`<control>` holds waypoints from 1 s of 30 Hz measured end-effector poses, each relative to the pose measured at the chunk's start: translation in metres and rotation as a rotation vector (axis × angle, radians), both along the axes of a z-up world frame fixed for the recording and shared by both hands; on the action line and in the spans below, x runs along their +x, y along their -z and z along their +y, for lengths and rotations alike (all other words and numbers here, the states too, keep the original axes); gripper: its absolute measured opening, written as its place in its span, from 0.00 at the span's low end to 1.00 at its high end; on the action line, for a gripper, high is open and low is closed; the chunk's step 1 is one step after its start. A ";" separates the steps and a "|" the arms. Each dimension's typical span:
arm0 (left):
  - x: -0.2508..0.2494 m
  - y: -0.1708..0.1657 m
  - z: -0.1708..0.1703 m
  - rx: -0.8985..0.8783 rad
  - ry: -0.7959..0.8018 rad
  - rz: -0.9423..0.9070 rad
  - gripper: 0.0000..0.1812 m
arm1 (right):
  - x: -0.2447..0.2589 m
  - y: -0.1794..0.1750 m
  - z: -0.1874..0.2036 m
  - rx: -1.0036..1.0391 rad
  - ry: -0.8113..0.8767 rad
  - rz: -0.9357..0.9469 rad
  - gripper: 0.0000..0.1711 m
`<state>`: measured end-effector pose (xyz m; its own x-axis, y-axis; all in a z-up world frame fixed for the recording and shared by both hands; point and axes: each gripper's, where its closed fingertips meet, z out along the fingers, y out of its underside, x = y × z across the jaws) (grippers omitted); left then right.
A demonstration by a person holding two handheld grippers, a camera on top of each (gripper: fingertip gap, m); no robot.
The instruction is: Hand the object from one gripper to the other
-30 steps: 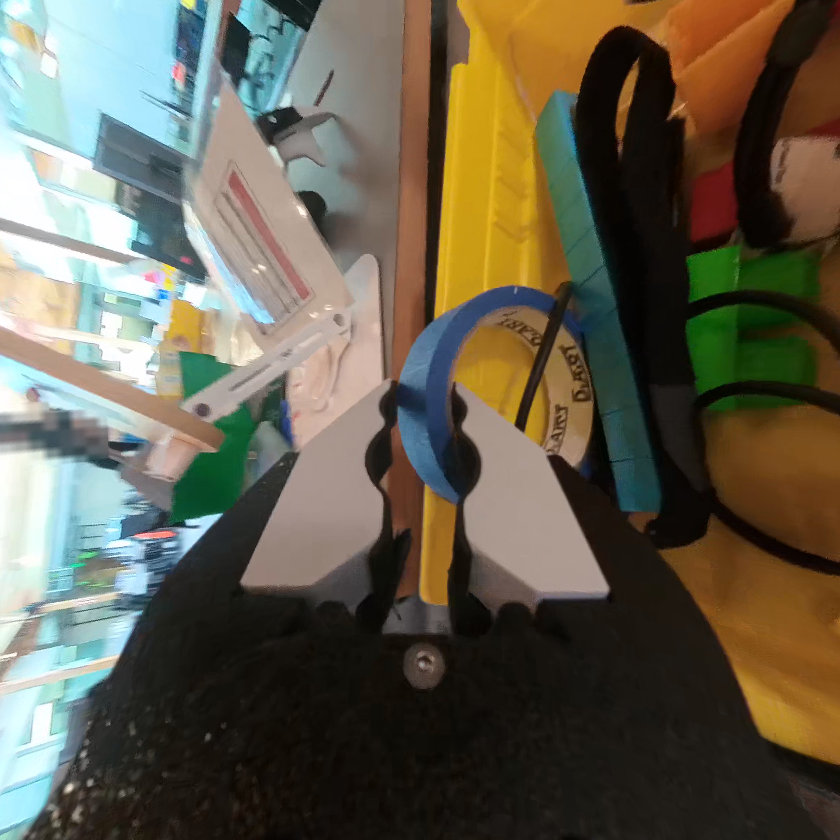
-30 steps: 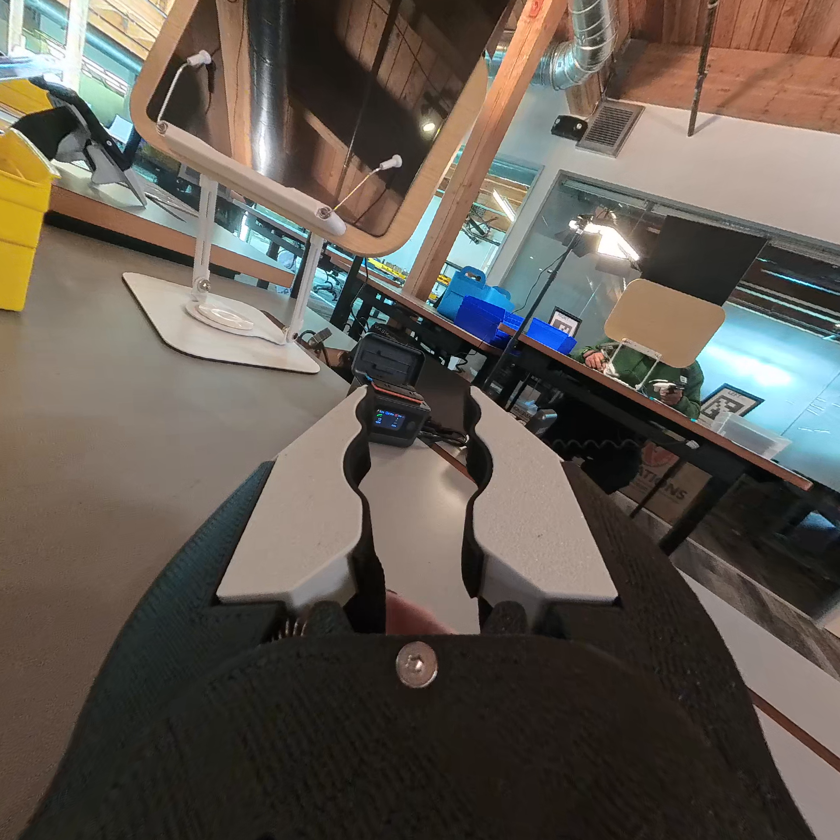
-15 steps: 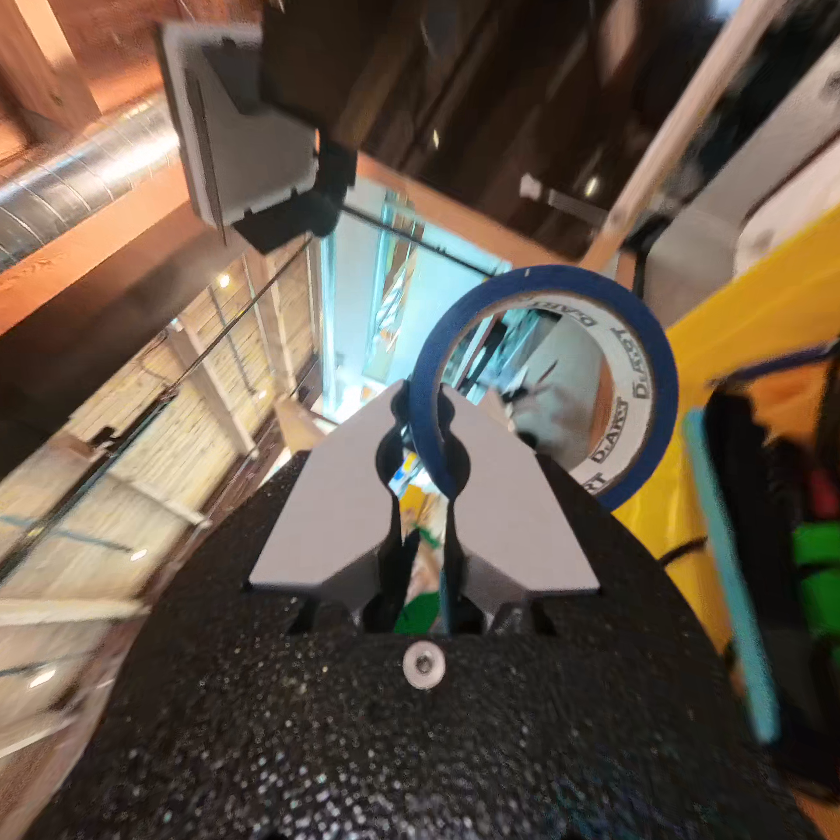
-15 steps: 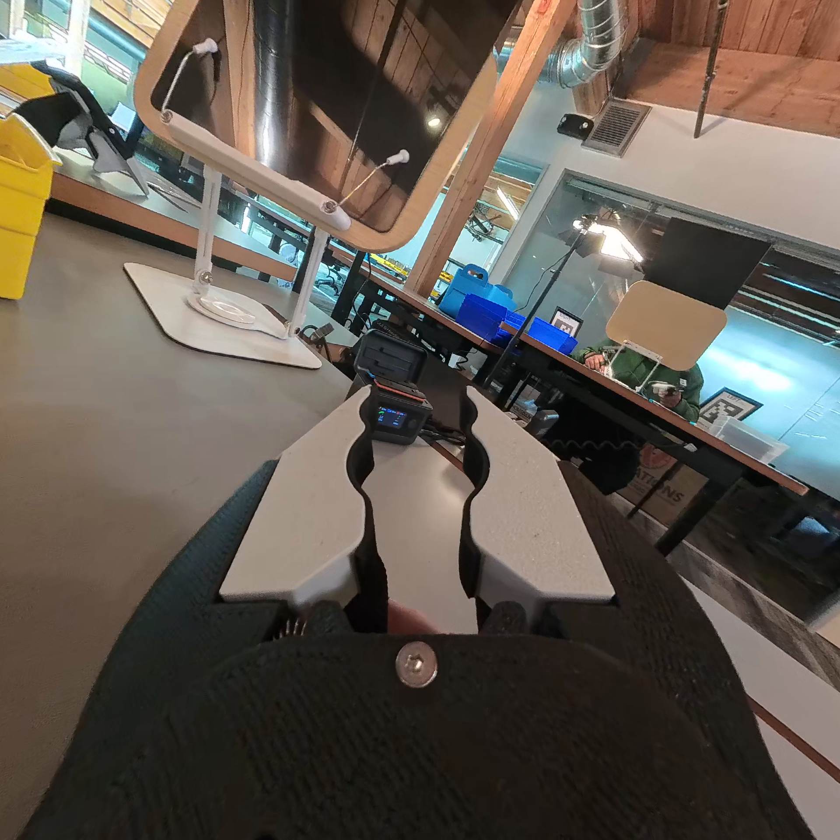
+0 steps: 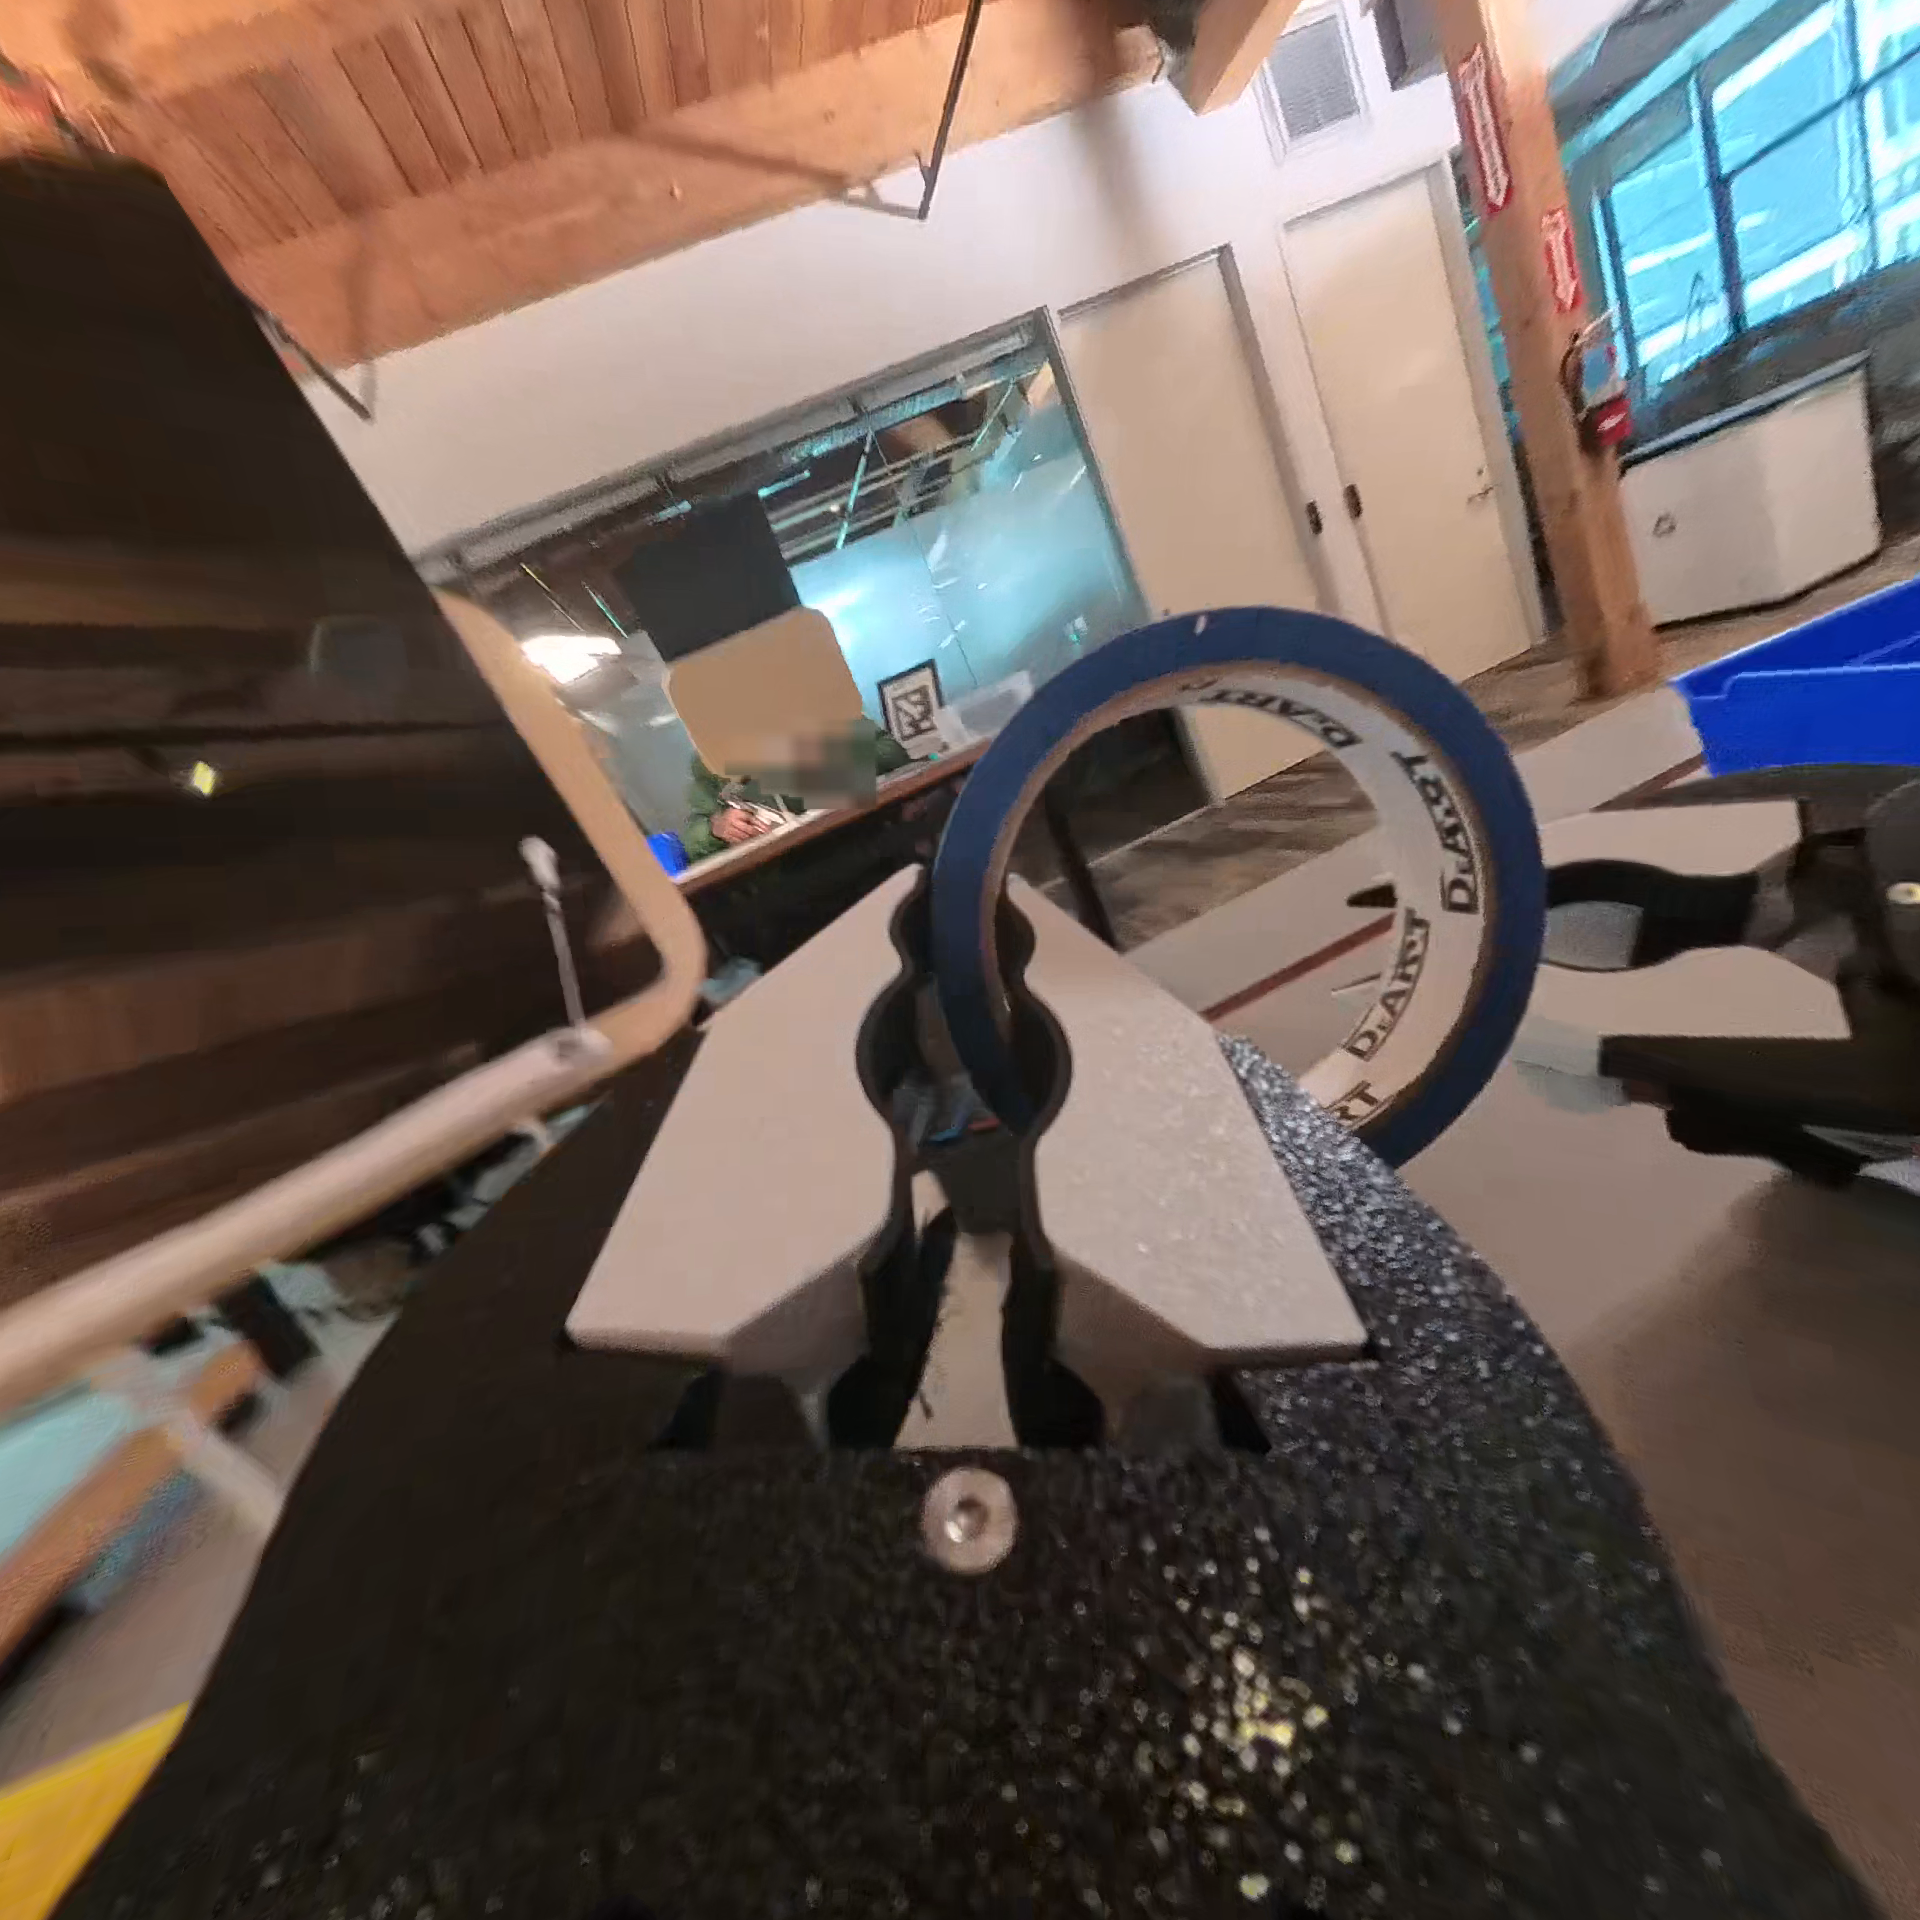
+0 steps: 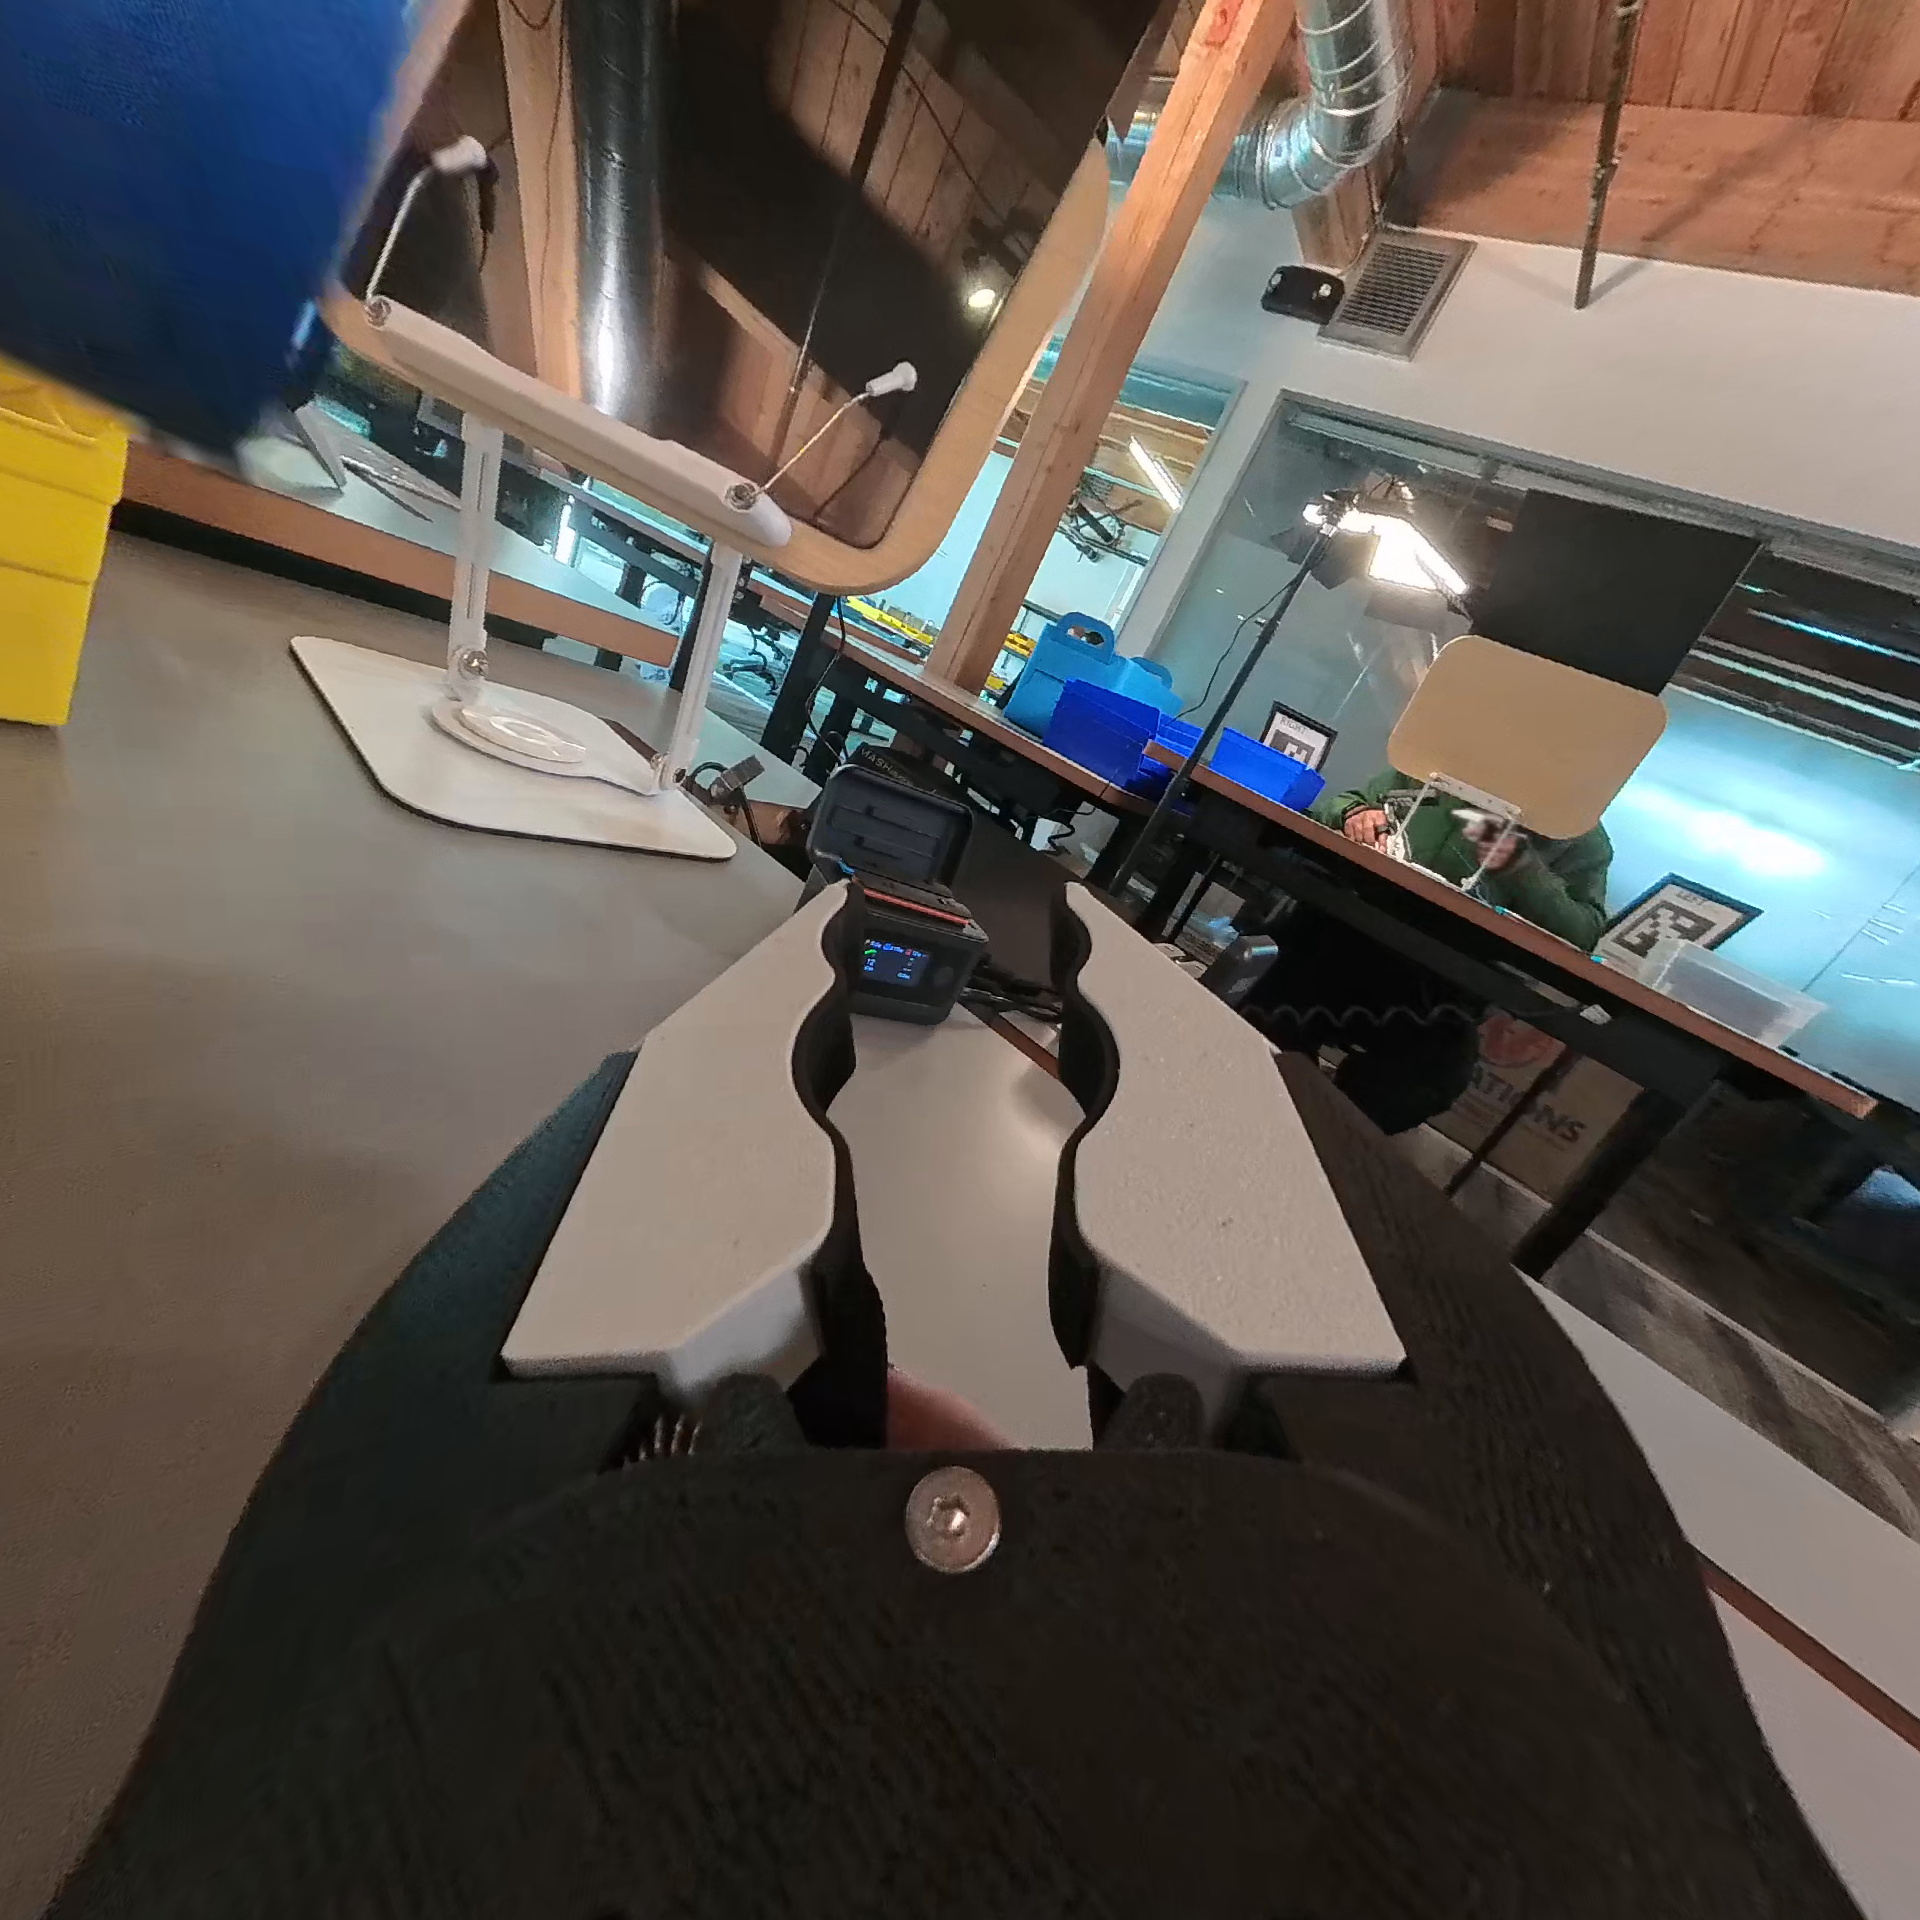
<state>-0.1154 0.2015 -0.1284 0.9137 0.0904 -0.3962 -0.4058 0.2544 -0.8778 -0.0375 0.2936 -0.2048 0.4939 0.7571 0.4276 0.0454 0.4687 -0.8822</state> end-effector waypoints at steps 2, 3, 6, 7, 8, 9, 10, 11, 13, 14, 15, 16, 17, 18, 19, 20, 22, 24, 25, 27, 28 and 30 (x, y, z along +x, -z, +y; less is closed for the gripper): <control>-0.004 0.022 0.021 -0.011 0.026 -0.113 0.05 | 0.001 0.000 0.001 -0.003 0.003 0.003 0.20; -0.006 0.031 0.029 -0.013 0.049 -0.169 0.05 | 0.002 0.000 0.002 -0.006 0.007 0.006 0.20; -0.010 0.053 0.044 -0.062 0.170 -0.308 0.04 | 0.007 -0.002 0.009 -0.025 0.039 0.027 0.15; -0.010 0.060 0.046 -0.087 0.208 -0.348 0.04 | 0.009 -0.003 0.011 -0.033 0.051 0.037 0.15; -0.011 0.065 0.048 -0.106 0.250 -0.392 0.04 | 0.012 -0.004 0.013 -0.043 0.057 0.049 0.15; -0.011 0.066 0.048 -0.114 0.290 -0.440 0.04 | 0.013 -0.005 0.012 -0.059 0.052 0.066 0.15; -0.010 0.064 0.048 -0.106 0.335 -0.471 0.04 | 0.013 -0.007 0.009 -0.088 0.019 0.093 0.15; -0.009 0.064 0.047 -0.108 0.376 -0.495 0.04 | 0.013 -0.010 0.001 -0.132 -0.051 0.132 0.16; -0.010 0.067 0.050 -0.123 0.381 -0.517 0.04 | 0.013 -0.021 -0.026 -0.253 -0.276 0.238 0.24; -0.011 0.068 0.051 -0.128 0.364 -0.510 0.04 | 0.013 -0.024 -0.041 -0.331 -0.403 0.284 0.27; -0.012 0.070 0.053 -0.138 0.339 -0.493 0.04 | 0.013 -0.025 -0.050 -0.422 -0.492 0.308 0.31; -0.012 0.073 0.054 -0.152 0.312 -0.466 0.04 | 0.011 -0.022 -0.054 -0.499 -0.518 0.303 0.35; -0.010 0.075 0.056 -0.163 0.285 -0.432 0.04 | 0.008 -0.017 -0.055 -0.537 -0.500 0.282 0.35; -0.008 0.076 0.057 -0.170 0.269 -0.395 0.04 | 0.005 -0.012 -0.057 -0.547 -0.472 0.255 0.36; -0.003 0.077 0.056 -0.175 0.268 -0.356 0.04 | 0.001 -0.007 -0.060 -0.559 -0.442 0.219 0.35; 0.003 0.076 0.055 -0.174 0.278 -0.322 0.04 | -0.003 -0.001 -0.063 -0.578 -0.423 0.181 0.35; 0.014 0.074 0.053 -0.165 0.299 -0.266 0.04 | -0.007 0.006 -0.064 -0.616 -0.374 0.144 0.27; 0.016 0.074 0.053 -0.162 0.280 -0.228 0.04 | -0.006 0.008 -0.069 -0.629 -0.376 0.127 0.18; 0.018 0.075 0.052 -0.166 0.295 -0.230 0.05 | -0.005 0.009 -0.070 -0.626 -0.366 0.119 0.16; 0.025 0.076 0.051 -0.187 0.389 -0.287 0.06 | -0.001 0.009 -0.071 -0.569 -0.328 0.086 0.16; 0.029 0.076 0.049 -0.205 0.458 -0.339 0.08 | 0.002 0.008 -0.069 -0.507 -0.289 0.061 0.16; 0.036 0.073 0.043 -0.234 0.616 -0.443 0.24 | 0.011 0.002 -0.063 -0.367 -0.187 0.020 0.16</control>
<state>-0.0791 0.2442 -0.2013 0.8491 -0.5235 0.0697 0.1477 0.1087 -0.9830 -0.0265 0.2306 -0.2068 0.3389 0.9350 0.1044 -0.0295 0.1215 -0.9922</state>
